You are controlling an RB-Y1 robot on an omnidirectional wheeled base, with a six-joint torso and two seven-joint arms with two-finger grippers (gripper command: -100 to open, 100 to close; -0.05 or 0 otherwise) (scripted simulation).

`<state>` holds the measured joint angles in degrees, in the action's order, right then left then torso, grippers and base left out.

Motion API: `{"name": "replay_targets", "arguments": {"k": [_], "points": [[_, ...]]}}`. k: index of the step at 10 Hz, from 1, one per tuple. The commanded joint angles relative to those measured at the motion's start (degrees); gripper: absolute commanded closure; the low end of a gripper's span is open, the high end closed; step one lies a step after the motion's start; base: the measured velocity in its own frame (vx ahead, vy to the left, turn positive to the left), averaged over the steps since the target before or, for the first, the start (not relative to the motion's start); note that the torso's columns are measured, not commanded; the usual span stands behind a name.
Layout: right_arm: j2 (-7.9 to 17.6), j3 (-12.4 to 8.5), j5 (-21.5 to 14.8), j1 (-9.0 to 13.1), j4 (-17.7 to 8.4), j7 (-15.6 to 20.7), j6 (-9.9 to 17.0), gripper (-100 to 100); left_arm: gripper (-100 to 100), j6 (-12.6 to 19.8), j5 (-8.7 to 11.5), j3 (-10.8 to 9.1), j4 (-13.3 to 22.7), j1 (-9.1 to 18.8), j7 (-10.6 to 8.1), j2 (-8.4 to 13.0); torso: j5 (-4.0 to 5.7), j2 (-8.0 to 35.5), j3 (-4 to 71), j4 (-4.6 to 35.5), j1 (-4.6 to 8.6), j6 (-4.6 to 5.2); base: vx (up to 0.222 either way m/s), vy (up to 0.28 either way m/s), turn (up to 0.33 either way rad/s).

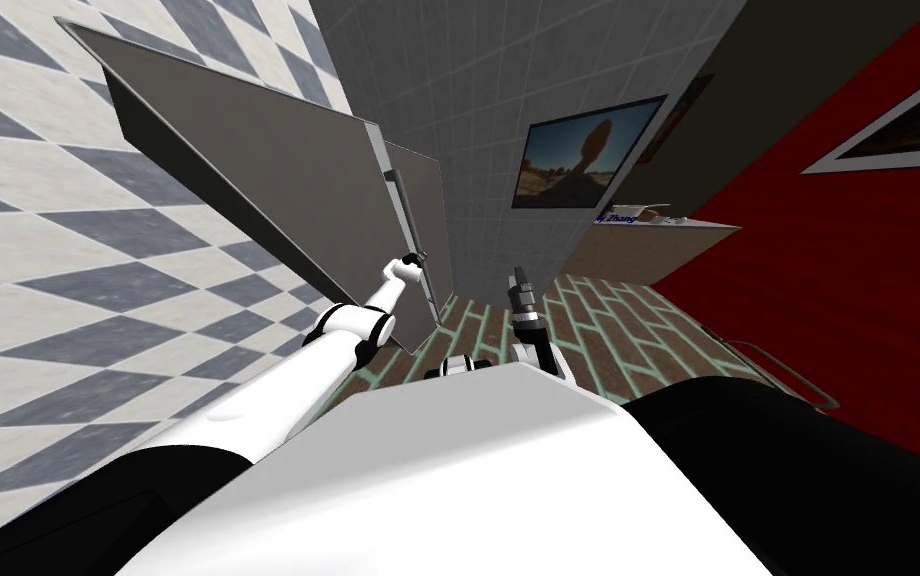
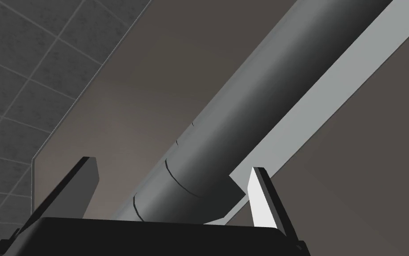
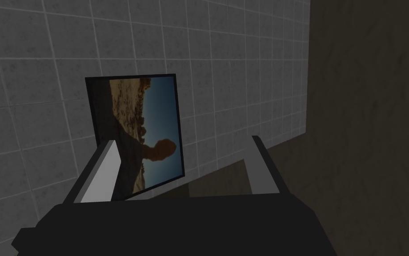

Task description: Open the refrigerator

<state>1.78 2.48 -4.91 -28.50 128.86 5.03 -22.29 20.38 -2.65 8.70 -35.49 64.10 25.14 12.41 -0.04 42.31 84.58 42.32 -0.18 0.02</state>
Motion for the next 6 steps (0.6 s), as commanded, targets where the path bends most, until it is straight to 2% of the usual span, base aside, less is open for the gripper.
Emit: {"name": "replay_targets", "arguments": {"k": [1,2,4,6], "points": [[0.0,0.0,0.0,0.0,0.0,0.0,0.0,0,100,0.0,0.0,-0.02,0.0,0.0,0.01,0.1,-0.01,0.1,-0.1,0.0,0.03,0.04,0.007,0.003,0.015],[0.0,0.0,0.0,0.0,0.0,0.0,0.0,0,100,0.2,0.6,0.98,-0.3,0.5,0.69,-1.5,-0.02,0.2,-0.1,0.0,0.15,0.07,-0.053,0.155,-0.116],[0.0,0.0,0.0,0.0,0.0,0.0,0.0,0,100,0.4,1.4,1.93,-0.6,1.1,1.27,-3.1,-0.11,0.5,-0.3,0.0,-0.04,0.42,-0.158,0.266,-0.208],[0.0,0.0,0.0,0.0,0.0,0.0,0.0,0,100,0.4,1.7,2.41,-1.2,1.4,1.56,-3.9,-0.03,0.3,-0.2,0.2,0.27,-0.02,-0.108,0.16,-0.105]]}}
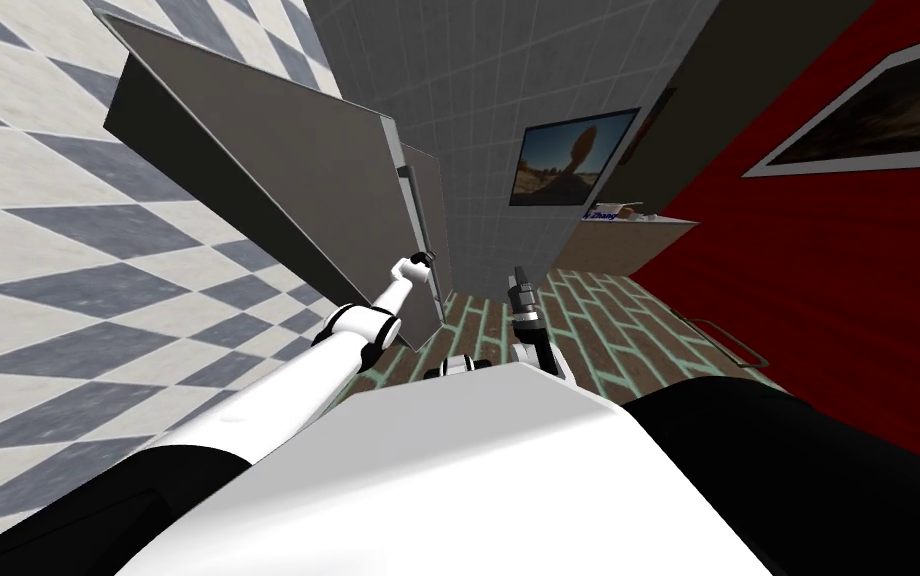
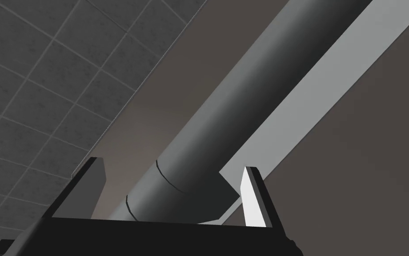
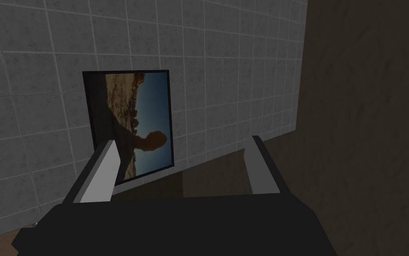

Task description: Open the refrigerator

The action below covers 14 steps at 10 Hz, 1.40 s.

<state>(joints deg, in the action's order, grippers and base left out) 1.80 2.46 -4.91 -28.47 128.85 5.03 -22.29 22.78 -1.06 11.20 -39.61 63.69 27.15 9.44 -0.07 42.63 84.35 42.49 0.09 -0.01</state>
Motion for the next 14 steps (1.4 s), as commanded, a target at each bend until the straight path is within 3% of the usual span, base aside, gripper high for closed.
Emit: {"name": "replay_targets", "arguments": {"k": [1,2,3,5,6,7,10,11,12,14], "points": [[0.0,0.0,0.0,0.0,0.0,0.0,0.0,0,100,-2.0,0.1,-0.09,3.4,1.8,-0.45,-1.0,0.05,-0.3,0.2,0.1,0.09,-0.23,-0.029,0.013,0.011],[0.0,0.0,0.0,0.0,0.0,0.0,0.0,0,100,-1.8,0.9,0.86,3.1,2.3,0.13,-2.6,0.06,-0.5,0.3,0.1,0.05,-0.29,-0.057,0.098,-0.064],[0.0,0.0,0.0,0.0,0.0,0.0,0.0,0,100,-1.8,0.9,0.86,3.1,2.3,0.13,-2.6,0.03,-0.3,0.2,0.0,-0.17,0.21,-0.088,0.13,-0.101],[0.0,0.0,0.0,0.0,0.0,0.0,0.0,0,100,-1.8,0.9,0.86,3.1,2.3,0.13,-2.6,0.01,-0.2,0.1,0.0,-0.08,0.04,-0.034,0.06,-0.037],[0.0,0.0,0.0,0.0,0.0,0.0,0.0,0,100,-1.6,1.6,1.81,2.8,2.9,0.71,-4.3,0.02,-0.3,0.2,0.0,-0.04,-0.09,-0.077,0.122,-0.09],[0.0,0.0,0.0,0.0,0.0,0.0,0.0,0,100,-1.6,1.6,1.81,2.8,2.9,0.71,-4.3,0.02,-0.1,0.1,0.0,-0.17,0.28,-0.058,0.135,-0.048],[0.0,0.0,0.0,0.0,0.0,0.0,0.0,0,100,-1.7,1.4,1.97,3.5,2.8,0.84,-4.5,0.03,-0.3,0.2,0.1,-0.02,-0.1,-0.015,0.032,-0.017],[0.0,0.0,0.0,0.0,0.0,0.0,0.0,0,100,-1.6,2.2,3.09,3.1,3.1,1.33,-6.0,0.05,-0.3,0.2,0.0,-0.06,-0.08,-0.042,0.142,-0.128],[0.0,0.0,0.0,0.0,0.0,0.0,0.0,0,100,-1.6,2.7,3.63,2.9,3.3,1.55,-6.8,0.0,-0.1,0.1,-0.2,-0.25,0.4,-0.075,0.302,-0.247],[0.0,0.0,0.0,0.0,0.0,0.0,0.0,0,100,-1.6,3.1,4.17,2.7,3.4,1.76,-7.5,-0.05,0.0,0.0,-0.2,-0.2,0.27,-0.125,0.243,-0.194]]}}
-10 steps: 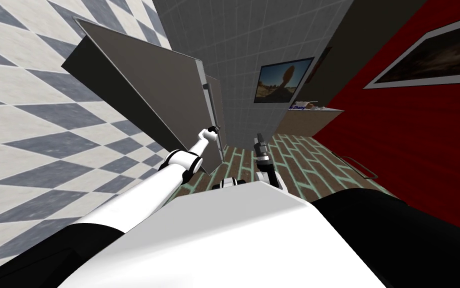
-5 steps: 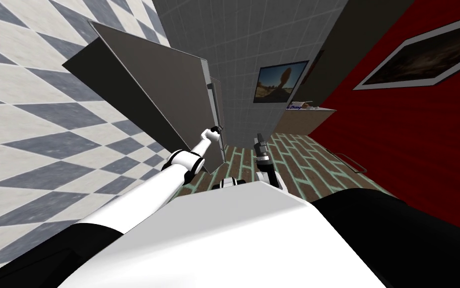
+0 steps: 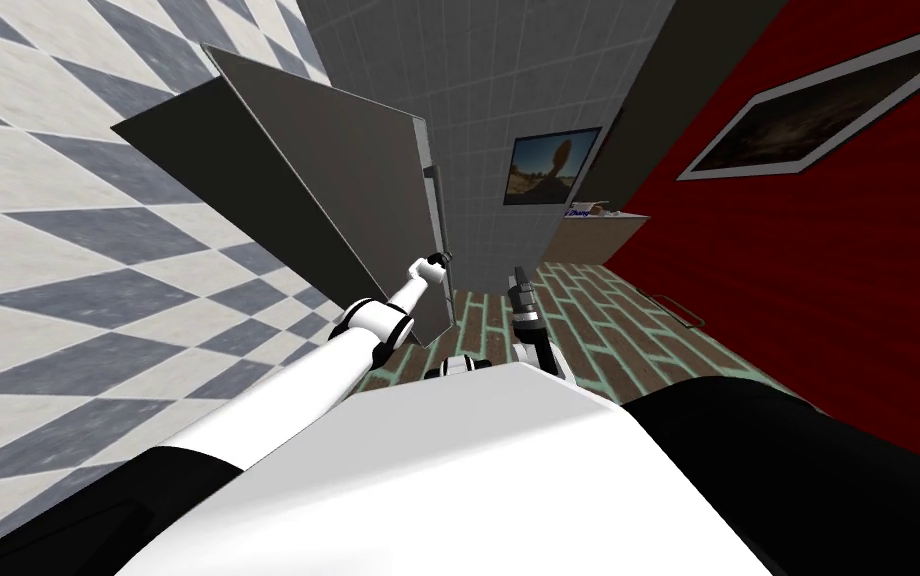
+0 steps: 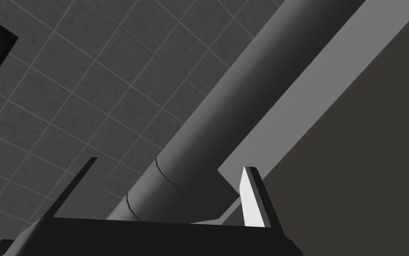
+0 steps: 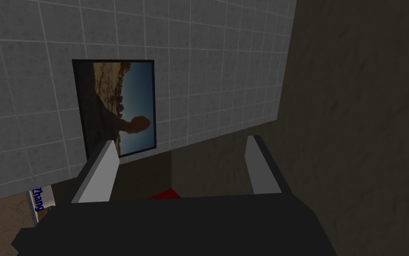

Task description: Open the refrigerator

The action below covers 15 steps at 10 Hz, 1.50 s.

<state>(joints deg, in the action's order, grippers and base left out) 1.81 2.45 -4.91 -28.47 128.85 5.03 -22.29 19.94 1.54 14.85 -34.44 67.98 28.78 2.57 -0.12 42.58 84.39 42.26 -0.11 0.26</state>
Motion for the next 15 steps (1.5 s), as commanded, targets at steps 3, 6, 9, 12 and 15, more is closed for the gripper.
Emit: {"name": "replay_targets", "arguments": {"k": [3,6,9,12,15], "points": [[0.0,0.0,0.0,0.0,0.0,0.0,0.0,0,100,1.2,2.2,2.67,-3.3,-0.1,0.99,-3.6,0.02,-0.1,0.1,0.2,0.05,-0.08,-0.123,0.241,-0.196],[0.0,0.0,0.0,0.0,0.0,0.0,0.0,0,100,1.2,2.2,2.67,-3.3,-0.1,0.99,-3.6,0.04,-0.5,0.3,0.3,0.29,-0.51,-0.031,0.061,-0.018],[0.0,0.0,0.0,0.0,0.0,0.0,0.0,0,100,1.0,3.4,4.44,-3.1,0.2,1.45,-4.6,0.04,-0.1,0.0,0.1,0.1,-0.2,-0.04,0.128,-0.16],[0.0,0.0,0.0,0.0,0.0,0.0,0.0,0,100,1.0,5.6,6.34,-4.0,0.3,1.99,-4.8,0.03,0.2,-0.1,0.1,0.09,-0.04,-0.124,0.284,-0.331],[0.0,0.0,0.0,0.0,0.0,0.0,0.0,0,-100,3.3,7.5,7.26,-5.0,1.7,2.6,-4.8,0.05,-0.2,0.1,0.3,0.2,-0.2,-0.083,0.178,-0.182]]}}
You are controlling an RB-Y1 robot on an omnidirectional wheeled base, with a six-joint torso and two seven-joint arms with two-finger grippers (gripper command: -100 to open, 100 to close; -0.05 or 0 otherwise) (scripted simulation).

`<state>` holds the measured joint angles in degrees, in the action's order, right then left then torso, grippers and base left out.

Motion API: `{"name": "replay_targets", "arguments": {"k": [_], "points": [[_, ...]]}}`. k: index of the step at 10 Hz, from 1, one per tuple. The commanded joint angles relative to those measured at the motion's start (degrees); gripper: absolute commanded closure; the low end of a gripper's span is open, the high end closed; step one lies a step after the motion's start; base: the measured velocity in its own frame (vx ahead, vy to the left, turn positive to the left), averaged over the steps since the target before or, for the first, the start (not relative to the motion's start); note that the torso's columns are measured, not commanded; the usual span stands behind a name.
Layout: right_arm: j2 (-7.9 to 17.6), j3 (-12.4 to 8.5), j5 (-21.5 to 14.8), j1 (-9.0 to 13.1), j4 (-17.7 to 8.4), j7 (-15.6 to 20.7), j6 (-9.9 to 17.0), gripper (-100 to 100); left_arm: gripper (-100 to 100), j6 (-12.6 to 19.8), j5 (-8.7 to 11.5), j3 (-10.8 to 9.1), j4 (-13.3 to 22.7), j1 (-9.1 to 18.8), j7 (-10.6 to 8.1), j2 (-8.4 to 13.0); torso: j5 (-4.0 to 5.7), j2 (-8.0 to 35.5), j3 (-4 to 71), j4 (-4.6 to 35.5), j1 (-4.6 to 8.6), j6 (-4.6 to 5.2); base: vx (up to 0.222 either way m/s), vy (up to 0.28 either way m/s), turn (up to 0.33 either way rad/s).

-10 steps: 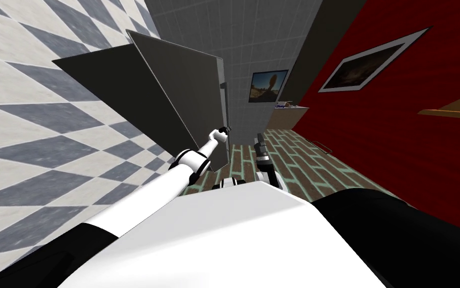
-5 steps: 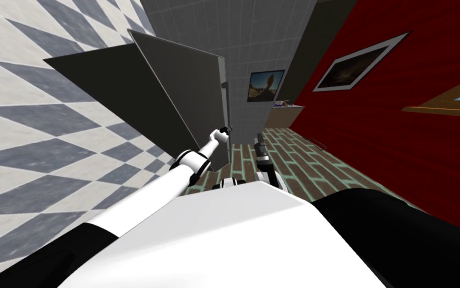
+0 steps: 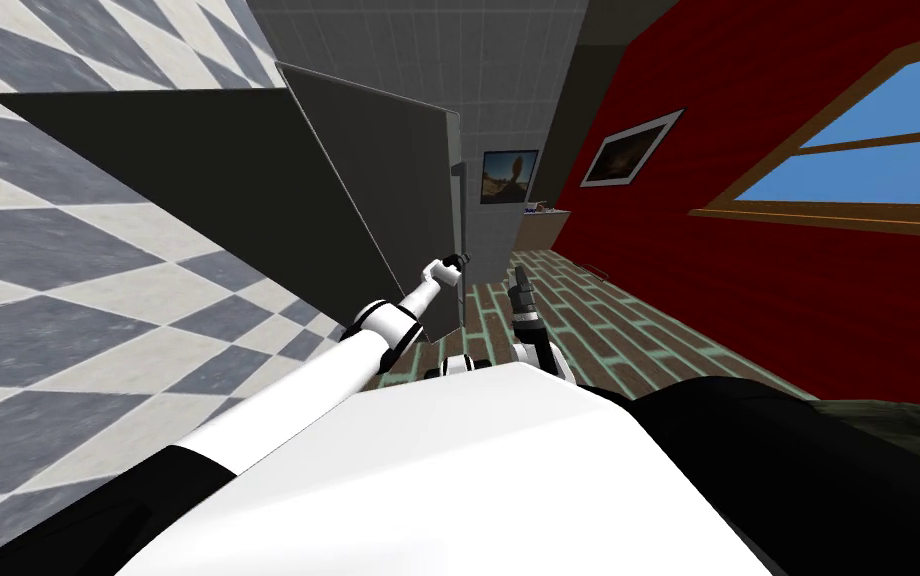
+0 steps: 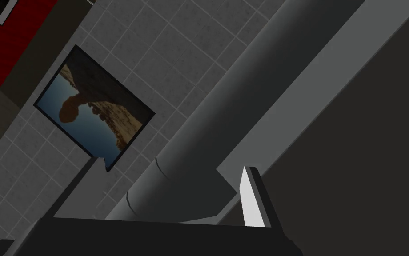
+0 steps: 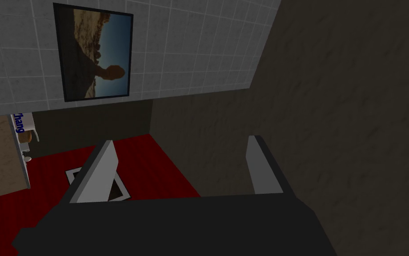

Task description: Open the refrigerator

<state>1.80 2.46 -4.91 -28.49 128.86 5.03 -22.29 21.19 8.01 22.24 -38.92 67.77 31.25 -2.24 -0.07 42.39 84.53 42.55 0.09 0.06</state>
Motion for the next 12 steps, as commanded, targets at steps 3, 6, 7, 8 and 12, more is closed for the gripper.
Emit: {"name": "replay_targets", "arguments": {"k": [3,6,7,8,12], "points": [[0.0,0.0,0.0,0.0,0.0,0.0,0.0,0,-100,4.0,2.1,-0.26,-1.1,3.8,0.28,0.0,0.0,-0.4,0.2,-0.1,-0.04,-0.22,0.007,-0.014,0.053],[0.0,0.0,0.0,0.0,0.0,0.0,0.0,0,-100,5.3,2.9,-0.2,-0.2,4.9,0.58,0.0,-0.11,0.1,-0.1,0.1,-0.28,0.01,0.017,0.003,0.012],[0.0,0.0,0.0,0.0,0.0,0.0,0.0,0,0,5.2,2.9,-0.2,0.1,5.2,0.7,0.0,-0.09,0.3,-0.2,0.0,-0.29,-0.03,0.012,-0.004,-0.003],[0.0,0.0,0.0,0.0,0.0,0.0,0.0,0,0,5.3,2.9,-0.18,0.1,5.1,0.72,0.0,-0.04,0.2,-0.2,-0.1,-0.26,-0.07,0.006,-0.003,-0.004],[0.0,0.0,0.0,0.0,0.0,0.0,0.0,0,0,5.5,2.9,-0.08,0.3,4.9,0.76,-0.1,0.04,0.0,0.0,-0.2,-0.15,-0.09,0.0,0.0,0.0]]}}
